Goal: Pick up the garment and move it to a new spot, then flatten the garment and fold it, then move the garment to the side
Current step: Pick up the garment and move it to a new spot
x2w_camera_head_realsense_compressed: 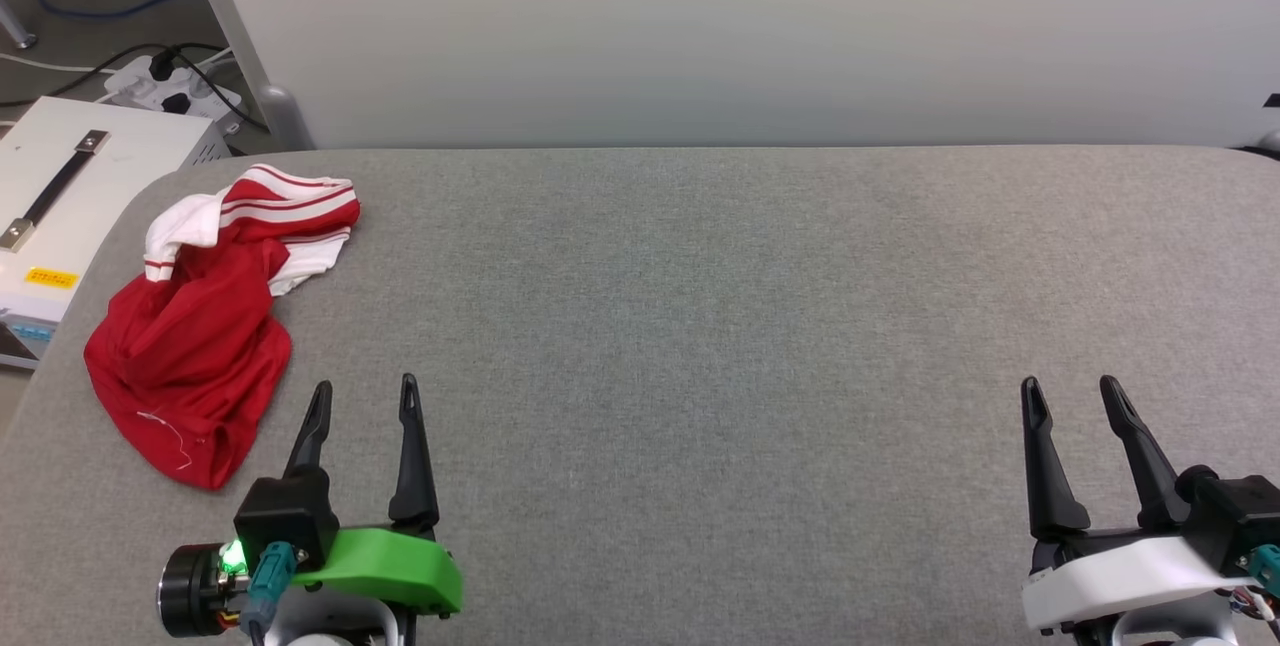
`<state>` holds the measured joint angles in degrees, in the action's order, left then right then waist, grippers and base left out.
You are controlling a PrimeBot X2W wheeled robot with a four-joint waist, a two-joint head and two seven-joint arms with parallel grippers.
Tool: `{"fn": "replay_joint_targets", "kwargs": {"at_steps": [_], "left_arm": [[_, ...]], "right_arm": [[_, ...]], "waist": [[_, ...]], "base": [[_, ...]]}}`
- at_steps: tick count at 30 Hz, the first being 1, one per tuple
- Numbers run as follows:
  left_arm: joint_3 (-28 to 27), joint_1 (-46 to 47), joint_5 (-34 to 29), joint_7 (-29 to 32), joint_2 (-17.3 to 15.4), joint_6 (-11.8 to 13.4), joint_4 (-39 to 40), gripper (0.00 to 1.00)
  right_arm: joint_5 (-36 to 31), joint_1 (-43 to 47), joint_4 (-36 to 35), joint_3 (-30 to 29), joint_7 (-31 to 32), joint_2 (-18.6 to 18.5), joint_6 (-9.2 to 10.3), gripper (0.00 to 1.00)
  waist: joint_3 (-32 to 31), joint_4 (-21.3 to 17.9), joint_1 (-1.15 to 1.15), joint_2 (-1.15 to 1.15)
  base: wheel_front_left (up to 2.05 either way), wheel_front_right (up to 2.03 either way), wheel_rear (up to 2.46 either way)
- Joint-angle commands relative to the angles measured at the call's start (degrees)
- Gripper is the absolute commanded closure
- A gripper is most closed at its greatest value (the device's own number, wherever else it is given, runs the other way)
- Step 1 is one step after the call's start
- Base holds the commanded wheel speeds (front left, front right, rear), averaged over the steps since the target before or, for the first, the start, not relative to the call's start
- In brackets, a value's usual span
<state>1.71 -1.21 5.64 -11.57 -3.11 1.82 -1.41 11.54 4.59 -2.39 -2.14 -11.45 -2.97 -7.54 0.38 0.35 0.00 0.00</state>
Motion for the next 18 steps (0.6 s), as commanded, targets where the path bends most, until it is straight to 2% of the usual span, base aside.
{"fn": "replay_joint_targets", "kwargs": {"at_steps": [1,18], "left_arm": [[0.1,-0.7,0.6,-0.5,0.2,0.4,-0.2,0.00],[0.5,-0.4,1.2,-2.8,0.2,0.9,-1.2,0.00]], "right_arm": [[0.1,0.7,-0.6,-0.1,-0.7,0.1,0.04,0.00],[0.0,1.5,-0.9,-0.5,-2.9,0.1,0.05,0.00]], "waist": [[0.0,0.0,0.00,0.00],[0.8,1.1,0.00,0.00]], "base": [[0.00,0.00,0.00],[0.00,0.00,0.00]]}}
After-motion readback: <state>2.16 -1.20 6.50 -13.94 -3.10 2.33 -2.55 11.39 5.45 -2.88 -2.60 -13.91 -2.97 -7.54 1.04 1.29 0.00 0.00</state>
